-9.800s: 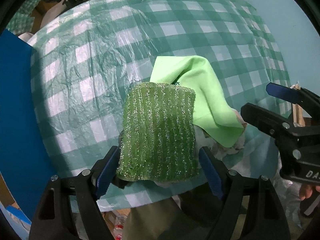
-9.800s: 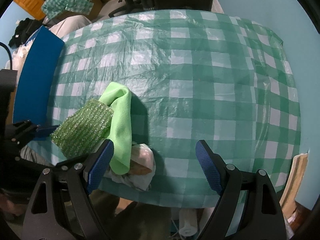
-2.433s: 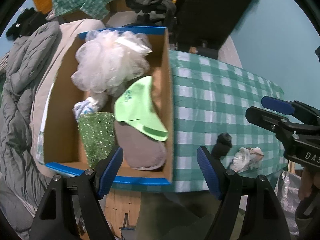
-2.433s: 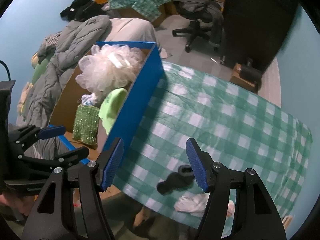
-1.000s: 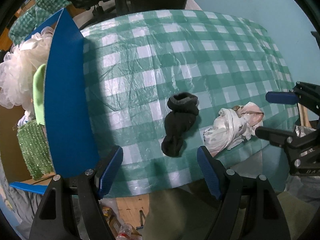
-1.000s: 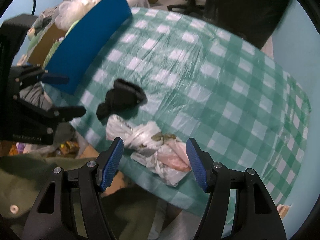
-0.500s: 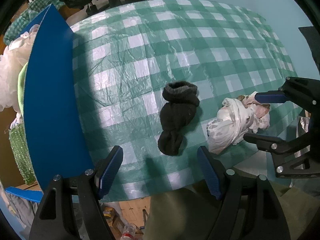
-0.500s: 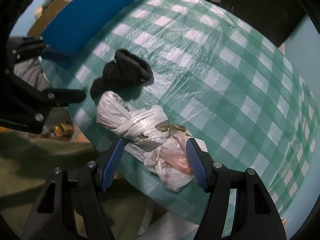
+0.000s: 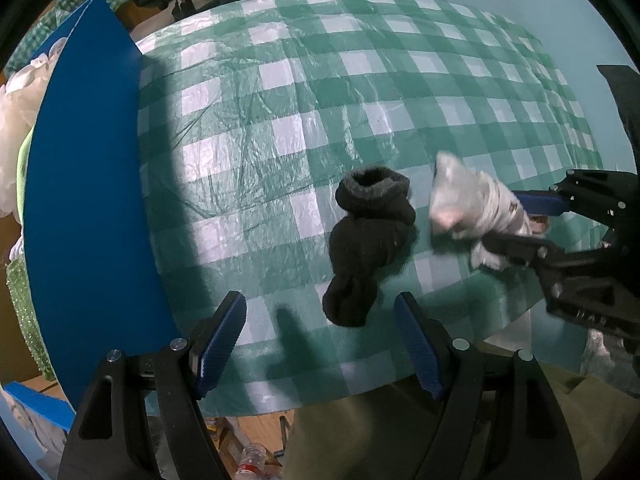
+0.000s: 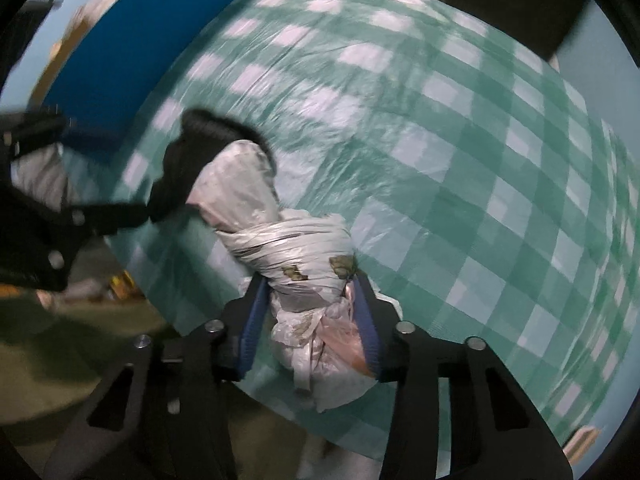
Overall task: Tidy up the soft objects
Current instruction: 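Grasp the black sock with the left tool while the right tool grasps the white bundle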
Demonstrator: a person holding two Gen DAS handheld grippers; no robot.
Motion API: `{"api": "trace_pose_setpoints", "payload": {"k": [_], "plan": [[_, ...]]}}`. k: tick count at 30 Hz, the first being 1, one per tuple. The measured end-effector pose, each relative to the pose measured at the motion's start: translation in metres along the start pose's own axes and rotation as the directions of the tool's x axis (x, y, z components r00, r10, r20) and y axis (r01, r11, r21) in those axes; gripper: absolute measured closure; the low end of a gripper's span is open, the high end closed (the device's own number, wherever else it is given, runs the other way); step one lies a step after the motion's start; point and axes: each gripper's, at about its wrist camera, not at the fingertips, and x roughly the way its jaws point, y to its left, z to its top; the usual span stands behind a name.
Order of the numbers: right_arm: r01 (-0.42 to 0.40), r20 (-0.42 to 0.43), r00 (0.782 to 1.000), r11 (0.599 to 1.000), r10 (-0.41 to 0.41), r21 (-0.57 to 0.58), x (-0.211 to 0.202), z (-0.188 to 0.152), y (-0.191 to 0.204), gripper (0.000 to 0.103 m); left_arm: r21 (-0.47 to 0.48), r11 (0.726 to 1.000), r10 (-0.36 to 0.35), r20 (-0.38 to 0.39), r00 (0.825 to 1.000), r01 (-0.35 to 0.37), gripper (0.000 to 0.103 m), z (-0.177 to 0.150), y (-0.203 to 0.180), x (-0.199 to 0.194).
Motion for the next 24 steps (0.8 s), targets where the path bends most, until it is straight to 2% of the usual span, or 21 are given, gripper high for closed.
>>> {"api": "trace_pose_setpoints", "payload": {"k": [6, 12, 21, 22, 24], "plan": [[0.003, 0.036, 0.999, 0.995, -0.007, 0.098, -0.011, 0.007, -0.026, 0.069, -0.003, 1.000, -0.020, 0.013, 1.000, 0.020, 0.025, 0.013, -0.004, 0.004], [0.006, 0.058, 0.998, 0.990, -0.015, 0.139, -0.016, 0.010, -0.032, 0.069, 0.015, 0.999, -0.028, 0.004, 1.000, 0.028, 0.025, 0.027, -0.012, 0.015], [0.006, 0.082, 0.996, 0.987, -0.019, 0.159, -0.018, 0.016, -0.029, 0.069, 0.067, 0.998, 0.021, -0.006, 1.000, -0.021, 0.026, 0.041, -0.028, 0.037], [0.006, 0.083, 0.996, 0.988, -0.019, 0.156, -0.019, 0.016, -0.028, 0.069, 0.069, 0.997, 0.028, -0.007, 1.000, -0.027, 0.026, 0.042, -0.028, 0.039], [0.005, 0.083, 0.996, 0.989, -0.017, 0.148, -0.022, 0.015, -0.029, 0.069, 0.070, 0.997, 0.042, -0.017, 0.999, -0.041, 0.039, 0.044, -0.030, 0.044]]}}
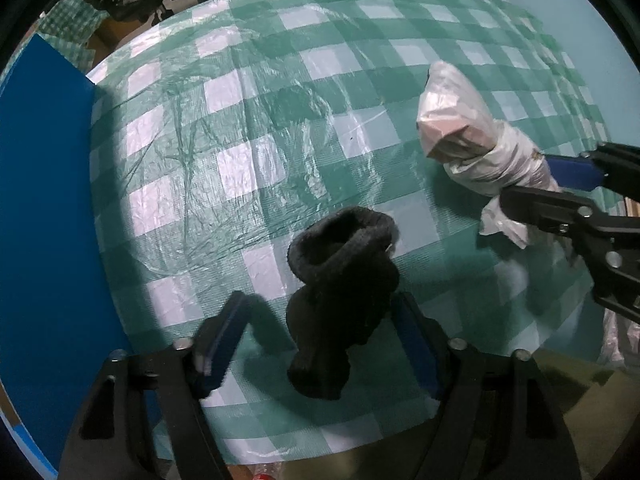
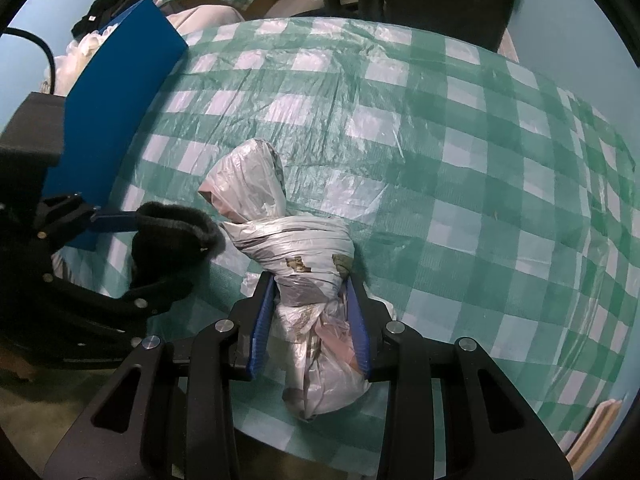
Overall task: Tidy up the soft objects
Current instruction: 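Grasp the black sock with the left tool while the right tool grasps the white bundle, then lift the black sock and white bundle and carry both over the box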
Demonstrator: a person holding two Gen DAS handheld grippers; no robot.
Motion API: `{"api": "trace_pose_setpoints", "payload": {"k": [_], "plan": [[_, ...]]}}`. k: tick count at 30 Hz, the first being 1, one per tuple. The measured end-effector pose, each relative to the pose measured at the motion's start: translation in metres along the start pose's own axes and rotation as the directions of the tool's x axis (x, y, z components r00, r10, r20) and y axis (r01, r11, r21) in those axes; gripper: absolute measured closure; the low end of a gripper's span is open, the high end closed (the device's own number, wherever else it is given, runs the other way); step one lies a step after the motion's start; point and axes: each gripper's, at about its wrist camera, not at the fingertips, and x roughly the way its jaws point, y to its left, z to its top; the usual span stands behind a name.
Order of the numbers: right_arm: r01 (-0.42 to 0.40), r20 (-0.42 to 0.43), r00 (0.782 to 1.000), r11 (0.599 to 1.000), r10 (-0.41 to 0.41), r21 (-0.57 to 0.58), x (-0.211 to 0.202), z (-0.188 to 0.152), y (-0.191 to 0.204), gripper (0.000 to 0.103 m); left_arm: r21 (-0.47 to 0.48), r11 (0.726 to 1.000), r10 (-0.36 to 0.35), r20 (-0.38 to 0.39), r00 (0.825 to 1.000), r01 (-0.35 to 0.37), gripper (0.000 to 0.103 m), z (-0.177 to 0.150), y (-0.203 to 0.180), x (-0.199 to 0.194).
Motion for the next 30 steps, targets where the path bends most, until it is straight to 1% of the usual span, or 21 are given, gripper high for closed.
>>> {"api": "trace_pose_setpoints", "payload": {"k": [1, 3, 5, 8, 9, 15, 19, 22, 27, 30], "plan": [[0.000, 0.000, 1.000, 1.000, 0.000, -0.004, 0.000, 0.001, 0.001, 0.069, 0.000, 1.000, 0.006, 0.007, 1.000, -0.006, 0.039, 0.000, -0.001, 0.000], [-0.001, 0.002, 1.000, 1.000, 0.001, -0.010, -0.001, 0.002, 0.002, 0.069, -0.006, 1.000, 0.003, 0.020, 1.000, -0.003, 0.052, 0.000, -0.003, 0.000], [0.002, 0.005, 1.000, 1.000, -0.002, -0.016, -0.002, 0.003, 0.002, 0.069, -0.017, 1.000, -0.003, 0.030, 1.000, 0.003, 0.059, 0.000, -0.005, -0.002], [0.008, 0.011, 1.000, 1.000, -0.008, -0.021, -0.005, 0.005, 0.004, 0.070, -0.034, 0.999, -0.014, 0.044, 0.999, 0.015, 0.060, -0.001, -0.002, -0.004], [0.011, 0.014, 1.000, 1.000, -0.011, -0.022, -0.006, 0.005, 0.004, 0.070, -0.043, 0.999, -0.013, 0.056, 0.998, 0.015, 0.060, -0.003, 0.007, -0.009], [0.024, 0.023, 0.999, 1.000, -0.024, -0.011, -0.012, 0.005, 0.003, 0.071, -0.072, 0.997, 0.011, 0.081, 0.997, -0.005, 0.060, -0.014, 0.016, -0.027], [0.034, 0.037, 0.999, 0.999, -0.033, -0.015, -0.017, 0.005, 0.005, 0.071, -0.092, 0.996, 0.009, 0.111, 0.994, 0.001, 0.060, -0.016, 0.022, -0.045], [0.034, 0.053, 0.998, 0.999, -0.034, -0.006, -0.027, 0.007, 0.007, 0.071, -0.108, 0.994, 0.002, 0.136, 0.991, 0.013, 0.060, -0.016, 0.033, -0.059], [0.055, 0.080, 0.995, 0.998, -0.054, -0.007, -0.048, 0.014, 0.013, 0.071, -0.125, 0.992, 0.002, 0.182, 0.983, 0.021, 0.060, -0.022, 0.032, -0.092], [0.053, 0.095, 0.994, 0.999, -0.053, -0.003, -0.059, 0.019, 0.017, 0.071, -0.129, 0.991, 0.008, 0.203, 0.979, 0.019, 0.060, -0.022, 0.033, -0.105]]}}
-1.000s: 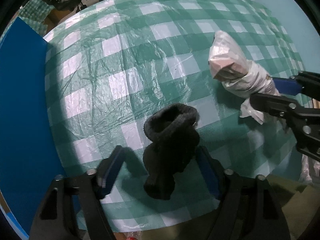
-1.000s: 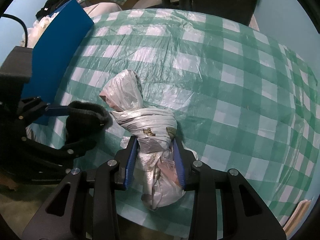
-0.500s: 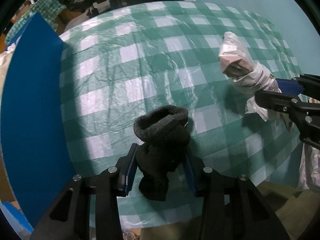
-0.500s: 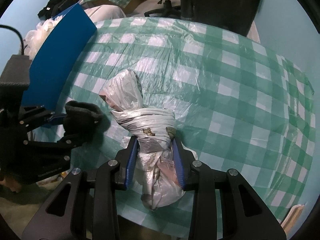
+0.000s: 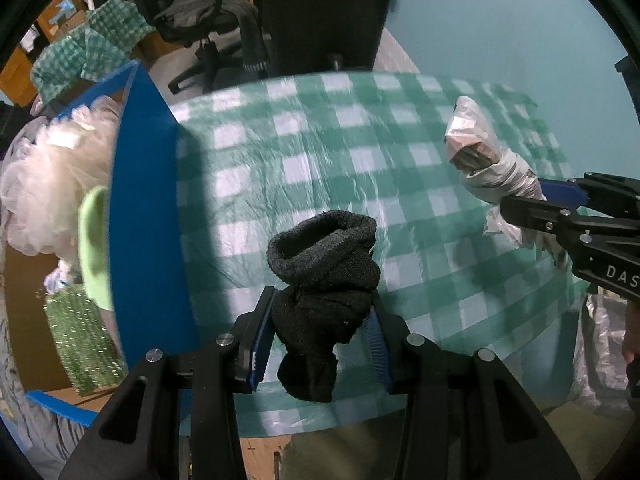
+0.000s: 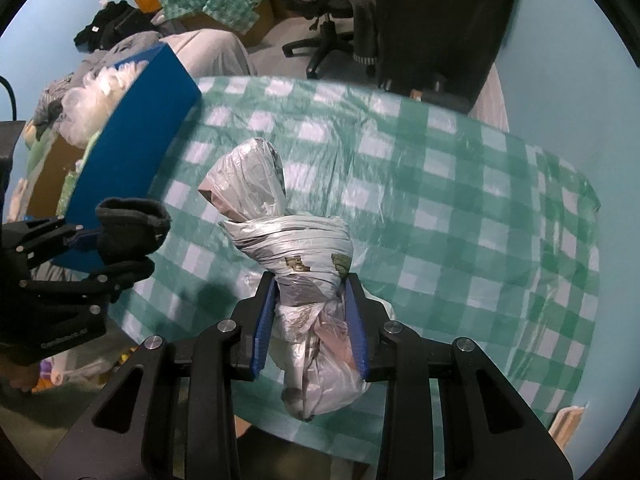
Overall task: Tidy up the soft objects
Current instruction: 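Lift the black sock and white bundle and carry both over the box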
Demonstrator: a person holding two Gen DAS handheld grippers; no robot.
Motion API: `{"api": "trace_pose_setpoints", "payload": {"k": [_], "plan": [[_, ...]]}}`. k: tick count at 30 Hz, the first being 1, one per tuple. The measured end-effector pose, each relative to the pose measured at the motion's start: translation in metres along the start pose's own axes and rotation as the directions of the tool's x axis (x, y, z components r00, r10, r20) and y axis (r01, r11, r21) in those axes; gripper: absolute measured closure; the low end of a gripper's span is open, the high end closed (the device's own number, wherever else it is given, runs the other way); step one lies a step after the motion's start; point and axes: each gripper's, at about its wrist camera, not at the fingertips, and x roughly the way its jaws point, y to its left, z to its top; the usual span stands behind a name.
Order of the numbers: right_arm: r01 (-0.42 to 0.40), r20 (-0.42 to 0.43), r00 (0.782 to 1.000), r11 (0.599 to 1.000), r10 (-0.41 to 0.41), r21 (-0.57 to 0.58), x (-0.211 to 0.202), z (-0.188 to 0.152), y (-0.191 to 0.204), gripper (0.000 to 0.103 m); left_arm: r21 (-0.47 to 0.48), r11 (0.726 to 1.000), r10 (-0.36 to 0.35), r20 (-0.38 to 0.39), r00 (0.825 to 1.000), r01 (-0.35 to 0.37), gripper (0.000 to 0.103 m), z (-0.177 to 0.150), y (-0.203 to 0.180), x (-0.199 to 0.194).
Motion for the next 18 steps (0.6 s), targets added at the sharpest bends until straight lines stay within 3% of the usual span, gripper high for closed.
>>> {"api": "trace_pose_setpoints", "payload": {"k": [8, 18], "plan": [[-0.004, 0.044, 0.999, 1.000, 0.003, 0.012, -0.029, 0.017, 0.013, 0.071, -0.028, 0.999, -0.027, 0.039, 0.999, 0.028, 0.060, 0.010, 0.013, -0.031], [-0.020, 0.084, 0.996, 1.000, 0.020, -0.010, -0.053, 0.035, 0.038, 0.071, -0.041, 0.999, -0.011, 0.102, 0.995, 0.015, 0.060, 0.014, 0.029, -0.064]]}}
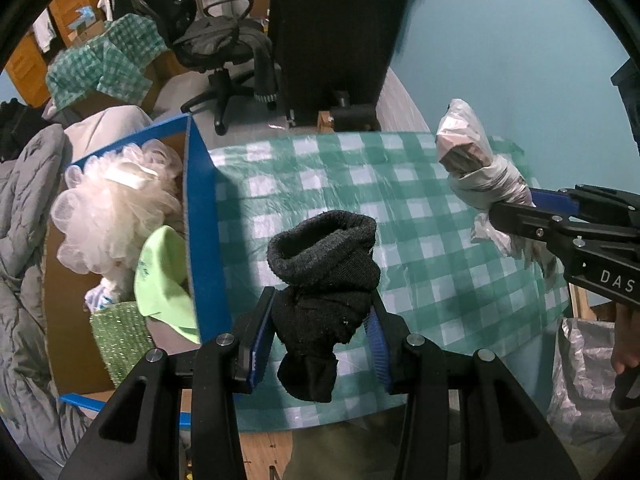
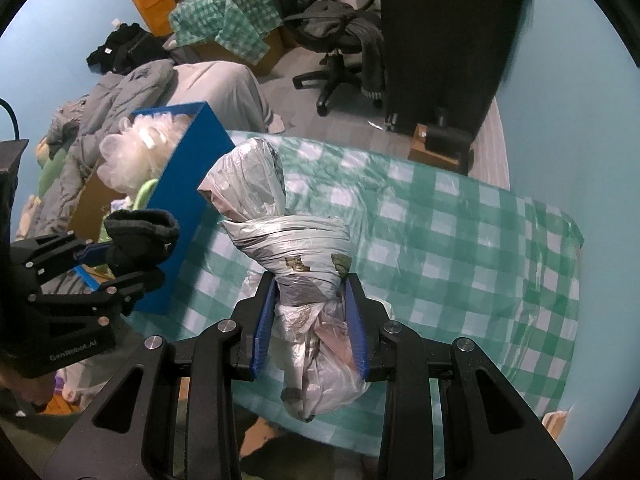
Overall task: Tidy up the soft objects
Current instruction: 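Lift the black sock and white bundle and carry both over the box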
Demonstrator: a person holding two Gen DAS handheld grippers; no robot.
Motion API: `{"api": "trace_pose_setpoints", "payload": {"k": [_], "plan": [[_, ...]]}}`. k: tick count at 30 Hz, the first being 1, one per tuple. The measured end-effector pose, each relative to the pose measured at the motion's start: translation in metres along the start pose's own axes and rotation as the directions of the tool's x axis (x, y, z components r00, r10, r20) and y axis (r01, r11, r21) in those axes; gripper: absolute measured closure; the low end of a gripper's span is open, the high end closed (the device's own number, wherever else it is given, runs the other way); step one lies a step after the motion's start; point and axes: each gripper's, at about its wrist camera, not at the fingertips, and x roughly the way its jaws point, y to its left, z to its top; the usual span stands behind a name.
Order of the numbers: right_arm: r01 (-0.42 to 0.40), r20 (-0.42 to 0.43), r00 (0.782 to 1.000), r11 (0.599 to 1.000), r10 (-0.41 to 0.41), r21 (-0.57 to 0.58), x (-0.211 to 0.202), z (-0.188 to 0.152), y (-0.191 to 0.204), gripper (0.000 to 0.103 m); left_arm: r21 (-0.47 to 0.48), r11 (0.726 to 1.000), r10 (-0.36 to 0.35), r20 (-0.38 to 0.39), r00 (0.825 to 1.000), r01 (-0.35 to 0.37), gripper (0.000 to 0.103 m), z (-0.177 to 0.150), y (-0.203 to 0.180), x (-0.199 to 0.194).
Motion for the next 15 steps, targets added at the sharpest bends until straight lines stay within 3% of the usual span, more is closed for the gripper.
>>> {"api": "trace_pose_setpoints", "payload": {"k": [15], "plan": [[-0.047, 0.013, 0.999, 0.997, 0.048, -0.055, 0.001, 0.023, 0.036, 0.071, -0.077, 0.996, 0.051, 0.038, 0.998, -0.048, 0.060, -0.003, 0.044, -0.028]]}}
